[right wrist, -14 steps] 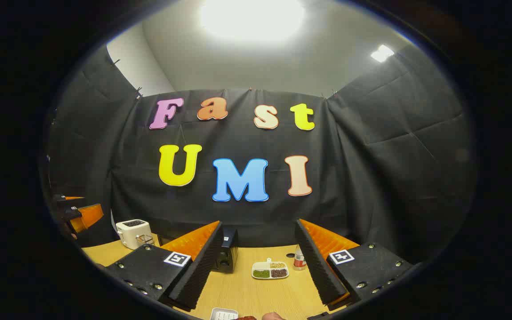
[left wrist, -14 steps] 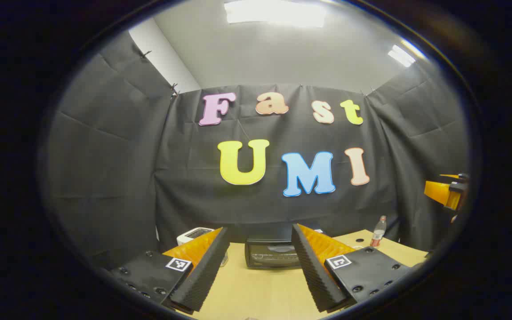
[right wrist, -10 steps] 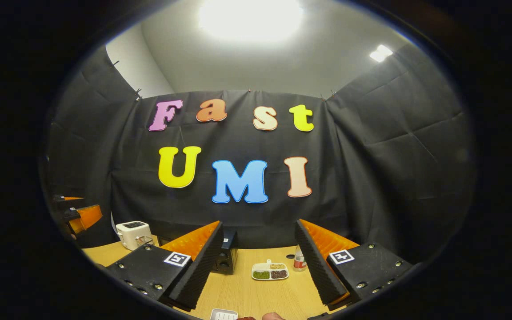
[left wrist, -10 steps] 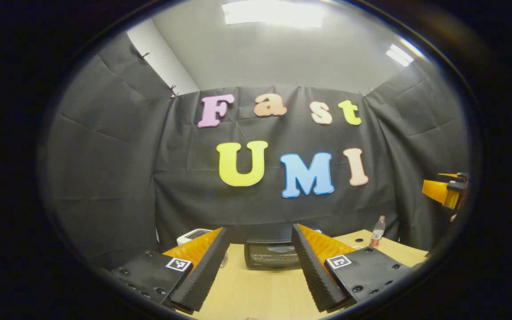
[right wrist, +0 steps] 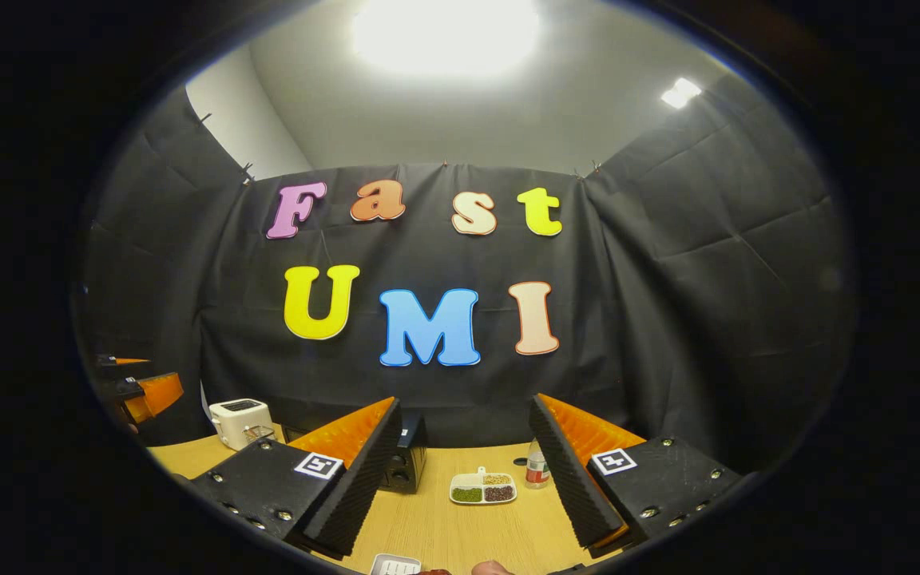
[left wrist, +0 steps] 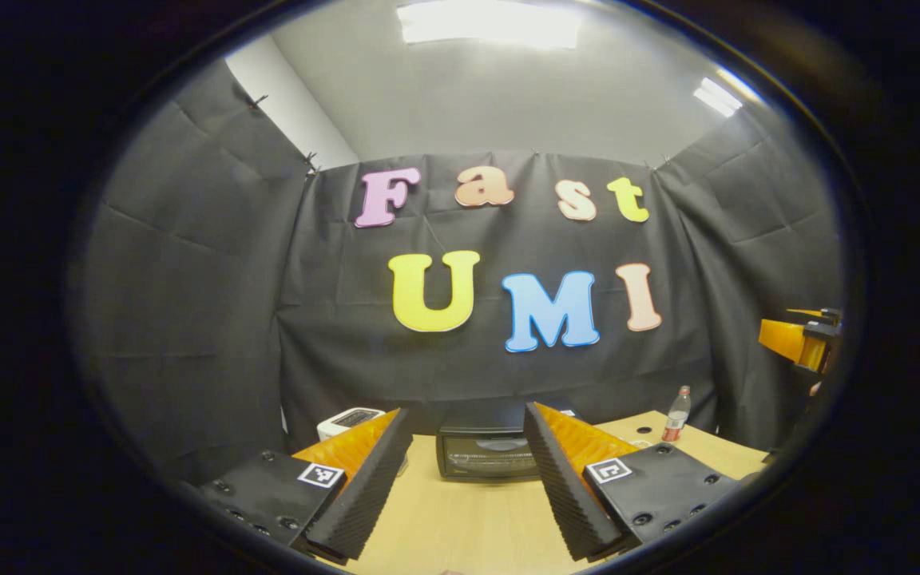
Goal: Open the electric oven with the left hand, put the food in, and close the electric oven.
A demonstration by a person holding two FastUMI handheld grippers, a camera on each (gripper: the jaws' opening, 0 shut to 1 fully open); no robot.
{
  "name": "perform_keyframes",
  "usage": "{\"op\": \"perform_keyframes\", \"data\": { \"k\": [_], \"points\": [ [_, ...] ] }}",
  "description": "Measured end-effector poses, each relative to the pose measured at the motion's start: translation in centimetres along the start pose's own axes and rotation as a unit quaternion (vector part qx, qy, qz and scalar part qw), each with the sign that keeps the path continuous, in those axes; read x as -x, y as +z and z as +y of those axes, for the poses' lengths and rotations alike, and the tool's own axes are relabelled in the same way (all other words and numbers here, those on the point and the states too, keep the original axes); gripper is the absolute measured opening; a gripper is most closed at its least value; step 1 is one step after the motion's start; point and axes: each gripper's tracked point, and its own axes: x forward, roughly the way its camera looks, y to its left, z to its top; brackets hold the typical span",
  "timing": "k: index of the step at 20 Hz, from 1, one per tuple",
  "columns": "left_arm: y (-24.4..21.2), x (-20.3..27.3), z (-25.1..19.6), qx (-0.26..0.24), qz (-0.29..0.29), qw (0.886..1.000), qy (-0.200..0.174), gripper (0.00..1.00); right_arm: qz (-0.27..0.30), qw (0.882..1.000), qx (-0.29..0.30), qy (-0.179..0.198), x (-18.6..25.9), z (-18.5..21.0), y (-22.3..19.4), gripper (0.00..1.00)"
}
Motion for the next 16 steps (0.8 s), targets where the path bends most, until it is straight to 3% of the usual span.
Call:
{"op": "perform_keyframes", "data": {
  "k": [6, 13, 16],
  "points": [
    [0.1, -0.3, -1.7, 0.002, -0.002, 1.000, -0.001, 0.94, -0.002, 1.000, 0.009, 0.008, 0.1, -1.1, 0.0, 0.98],
    [0.8, -1.7, -2.9, -0.007, -0.022, 0.999, 0.031, 0.97, -0.002, 0.999, -0.003, 0.044, 0.4, -2.7, 0.0, 0.97],
    [0.7, -3.0, -3.5, -0.002, -0.029, 0.999, 0.034, 0.99, -0.003, 0.999, 0.000, 0.042, 0.4, -3.7, -0.1, 0.98]
  ]
}}
